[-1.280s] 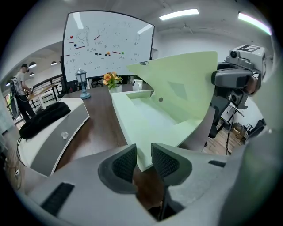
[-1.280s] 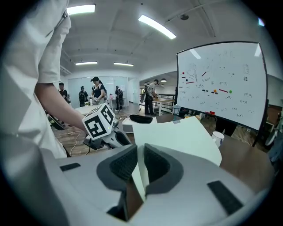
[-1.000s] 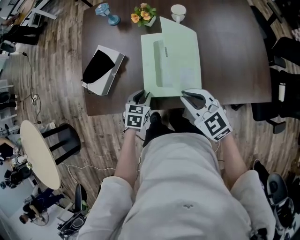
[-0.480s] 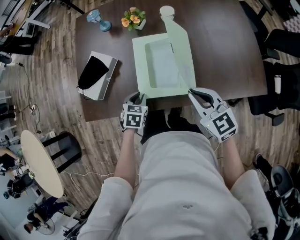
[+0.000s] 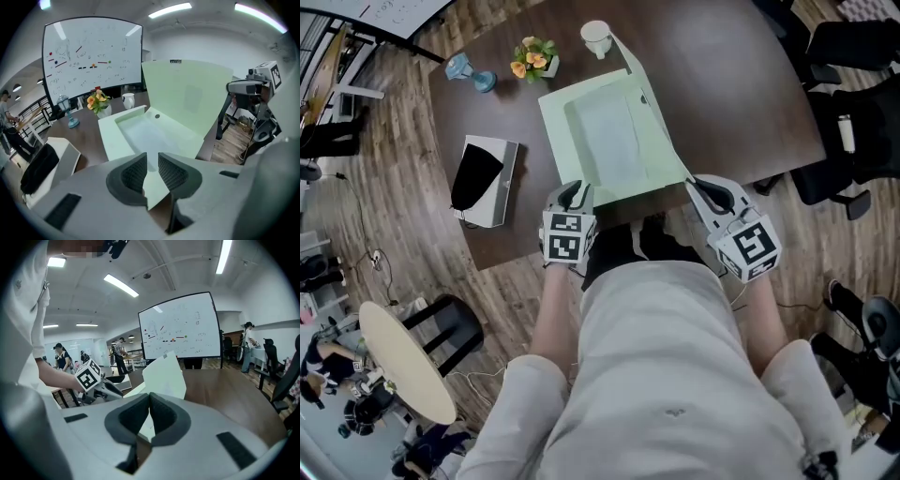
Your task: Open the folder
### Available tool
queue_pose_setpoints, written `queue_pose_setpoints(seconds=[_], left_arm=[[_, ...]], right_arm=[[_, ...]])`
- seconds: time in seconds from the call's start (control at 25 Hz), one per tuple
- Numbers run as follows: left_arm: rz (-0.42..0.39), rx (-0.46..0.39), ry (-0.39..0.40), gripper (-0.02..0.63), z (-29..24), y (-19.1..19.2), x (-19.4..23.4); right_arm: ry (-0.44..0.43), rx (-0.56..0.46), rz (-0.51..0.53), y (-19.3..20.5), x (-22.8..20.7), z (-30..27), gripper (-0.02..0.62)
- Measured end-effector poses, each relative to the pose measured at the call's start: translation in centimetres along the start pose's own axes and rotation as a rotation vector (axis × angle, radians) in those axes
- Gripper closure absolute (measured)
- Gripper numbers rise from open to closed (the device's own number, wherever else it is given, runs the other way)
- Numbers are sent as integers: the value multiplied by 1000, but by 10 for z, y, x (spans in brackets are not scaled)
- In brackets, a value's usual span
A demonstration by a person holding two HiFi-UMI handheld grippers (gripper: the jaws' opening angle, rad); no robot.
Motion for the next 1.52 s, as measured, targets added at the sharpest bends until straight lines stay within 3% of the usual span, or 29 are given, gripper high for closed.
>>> queue_pose_setpoints(seconds=[0.36, 0.68, 1.2, 1.52], left_arm=[[-103, -59, 146, 529, -24, -51, -47], [-149, -67, 236, 529, -32, -71, -83], [-204, -63, 303, 529, -38, -88, -115], [-211, -76, 317, 529, -42, -98, -124]], right_arm=[[164, 9, -70, 19, -26, 21, 589], [294, 27, -142, 39, -51, 36, 589], [464, 122, -195, 67, -89, 46, 588], [539, 199, -138, 79, -105, 42, 584]])
Point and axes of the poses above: the fingertips, and each gripper's own axes: z backward along the fingers, x to its left, y out of its underside, the point moved 5 cm from there along z, backward along the fingers, and after that the axes turned 2 degrees about x, right-handed, at the moved point
